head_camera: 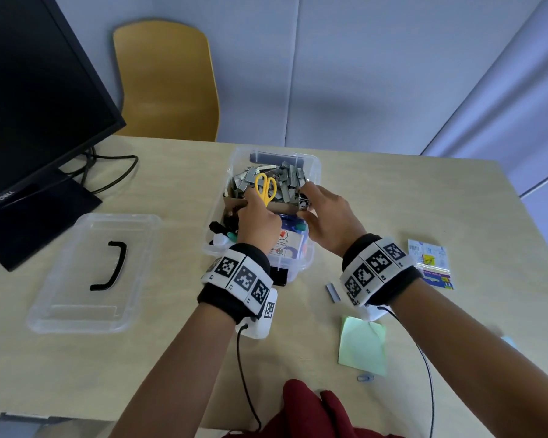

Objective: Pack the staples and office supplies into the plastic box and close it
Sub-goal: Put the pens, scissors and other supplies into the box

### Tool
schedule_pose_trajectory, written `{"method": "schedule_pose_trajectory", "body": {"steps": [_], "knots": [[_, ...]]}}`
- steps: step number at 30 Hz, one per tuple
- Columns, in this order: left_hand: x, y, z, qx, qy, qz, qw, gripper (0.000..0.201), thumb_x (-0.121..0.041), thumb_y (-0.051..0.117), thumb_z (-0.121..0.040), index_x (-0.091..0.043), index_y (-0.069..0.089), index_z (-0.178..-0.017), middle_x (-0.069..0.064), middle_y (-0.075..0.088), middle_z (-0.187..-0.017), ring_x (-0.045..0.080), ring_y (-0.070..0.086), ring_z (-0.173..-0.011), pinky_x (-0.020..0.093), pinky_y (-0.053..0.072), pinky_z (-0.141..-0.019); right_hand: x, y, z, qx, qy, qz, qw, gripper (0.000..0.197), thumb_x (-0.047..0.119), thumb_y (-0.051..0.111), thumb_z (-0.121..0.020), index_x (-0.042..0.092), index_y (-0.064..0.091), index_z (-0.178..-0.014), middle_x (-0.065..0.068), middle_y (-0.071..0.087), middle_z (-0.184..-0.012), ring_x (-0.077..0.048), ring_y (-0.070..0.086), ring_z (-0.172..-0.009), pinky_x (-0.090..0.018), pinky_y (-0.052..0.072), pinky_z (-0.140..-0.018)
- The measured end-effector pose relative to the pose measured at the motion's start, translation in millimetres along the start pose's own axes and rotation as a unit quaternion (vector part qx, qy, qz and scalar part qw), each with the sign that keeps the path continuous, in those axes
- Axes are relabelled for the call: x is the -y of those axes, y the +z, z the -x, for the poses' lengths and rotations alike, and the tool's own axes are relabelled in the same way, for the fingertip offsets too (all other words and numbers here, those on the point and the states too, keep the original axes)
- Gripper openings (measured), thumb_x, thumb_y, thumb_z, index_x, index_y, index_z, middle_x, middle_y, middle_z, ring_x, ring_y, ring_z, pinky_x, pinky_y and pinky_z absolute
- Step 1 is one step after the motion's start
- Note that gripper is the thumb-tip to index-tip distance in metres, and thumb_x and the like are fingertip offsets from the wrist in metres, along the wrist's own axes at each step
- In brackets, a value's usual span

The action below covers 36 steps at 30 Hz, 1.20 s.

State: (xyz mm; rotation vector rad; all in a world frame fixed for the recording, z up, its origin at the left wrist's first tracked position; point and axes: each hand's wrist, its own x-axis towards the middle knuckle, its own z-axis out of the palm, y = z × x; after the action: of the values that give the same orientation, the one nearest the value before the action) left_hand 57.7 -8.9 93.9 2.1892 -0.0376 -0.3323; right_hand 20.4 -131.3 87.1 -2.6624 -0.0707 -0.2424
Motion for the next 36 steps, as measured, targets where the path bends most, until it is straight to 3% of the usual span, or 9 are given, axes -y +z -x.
{"method": "schedule_pose_trajectory", "body": {"steps": [4,11,13,16,20,24,26,32,36], "knots": [[-1.5,-1.6,-2.6,0.021,-0.011,-0.024,0.999,0.021,0.0,0.045,-0.092,-0.007,0.034,-0.109,0.018,0.05,-0.111,0.026,0.048,-0.085,0.02,0.034,-0.062,-1.3,-3.0,-1.7,-0.047,0.047,-0.083,0.994,0.023,0.003,0.059,-0.084,-0.006,0.049,-0.104,-0.019,0.064,-0.094,-0.035,0.063,-0.085,-0.034,0.046,-0.071],[-10.1,-29.2,-7.9,-0.071,0.009,0.1,0.992,0.012,-0.001,0.028,-0.093,-0.008,0.032,-0.101,0.019,0.058,-0.107,0.03,0.061,-0.078,0.02,0.049,-0.047,14.0,5.3,-12.6,-0.061,0.098,-0.171,0.979,0.025,0.001,0.061,-0.084,-0.004,0.05,-0.106,-0.002,0.057,-0.083,-0.014,0.057,-0.075,0.003,0.033,-0.056],[-5.8,-33.8,-10.6,-0.076,0.001,0.1,0.992,0.015,-0.001,0.028,-0.091,-0.008,0.034,-0.103,0.022,0.058,-0.107,0.036,0.063,-0.083,0.039,0.055,-0.062,17.3,10.6,-16.7,-0.035,0.083,-0.15,0.985,0.025,0.0,0.059,-0.083,-0.004,0.051,-0.106,-0.008,0.062,-0.083,-0.02,0.059,-0.075,-0.004,0.037,-0.057],[1.7,-36.3,-13.4,-0.048,-0.038,0.081,0.995,0.025,0.001,0.035,-0.089,-0.004,0.037,-0.113,0.025,0.057,-0.108,0.04,0.063,-0.087,0.039,0.053,-0.064,20.7,18.4,-21.3,0.026,0.04,-0.08,0.996,0.024,0.001,0.056,-0.084,-0.005,0.052,-0.107,-0.022,0.067,-0.092,-0.034,0.062,-0.085,-0.029,0.044,-0.074],[1.7,-36.1,-13.4,0.026,-0.064,0.027,0.997,0.033,-0.001,0.042,-0.088,-0.004,0.034,-0.12,0.023,0.056,-0.114,0.042,0.065,-0.087,0.046,0.055,-0.079,21.8,25.2,-25.1,0.077,-0.008,0.088,0.993,0.022,0.015,0.048,-0.09,0.002,0.055,-0.107,-0.013,0.062,-0.104,-0.029,0.049,-0.107,-0.035,0.034,-0.088],[0.5,-33.0,-12.5,0.072,-0.065,0.034,0.995,0.047,0.002,0.035,-0.091,-0.004,0.027,-0.137,0.019,0.051,-0.121,0.03,0.065,-0.069,0.027,0.055,-0.054,22.9,30.1,-23.5,0.099,-0.026,0.163,0.981,0.026,0.022,0.045,-0.092,0.008,0.06,-0.108,-0.007,0.054,-0.11,-0.026,0.039,-0.111,-0.038,0.027,-0.09],[1.6,-32.1,-13.0,0.072,-0.06,0.042,0.995,0.047,0.001,0.034,-0.09,-0.006,0.029,-0.137,0.018,0.049,-0.123,0.025,0.063,-0.061,0.025,0.053,-0.053,22.0,32.8,-23.4,0.092,-0.026,0.151,0.984,0.026,0.022,0.046,-0.092,0.008,0.062,-0.106,-0.008,0.054,-0.108,-0.028,0.041,-0.11,-0.039,0.027,-0.092],[6.6,-32.6,-16.2,0.061,-0.052,0.053,0.995,0.033,0.0,0.031,-0.089,-0.006,0.036,-0.121,0.017,0.055,-0.115,0.02,0.061,-0.053,0.029,0.047,-0.055,20.6,43.7,-19.9,-0.027,-0.03,0.032,0.999,0.018,0.009,0.056,-0.067,0.006,0.072,-0.072,-0.01,0.063,-0.067,-0.031,0.062,-0.062,-0.04,0.048,-0.067],[6.7,-30.9,-14.5,0.057,-0.046,0.043,0.996,0.033,0.0,0.032,-0.088,-0.005,0.036,-0.121,0.016,0.054,-0.119,0.031,0.067,-0.072,0.039,0.053,-0.076,17.4,50.1,-11.3,-0.037,-0.044,0.106,0.993,0.029,0.024,0.046,-0.076,0.016,0.073,-0.068,-0.001,0.063,-0.074,-0.028,0.057,-0.071,-0.039,0.046,-0.066]]}}
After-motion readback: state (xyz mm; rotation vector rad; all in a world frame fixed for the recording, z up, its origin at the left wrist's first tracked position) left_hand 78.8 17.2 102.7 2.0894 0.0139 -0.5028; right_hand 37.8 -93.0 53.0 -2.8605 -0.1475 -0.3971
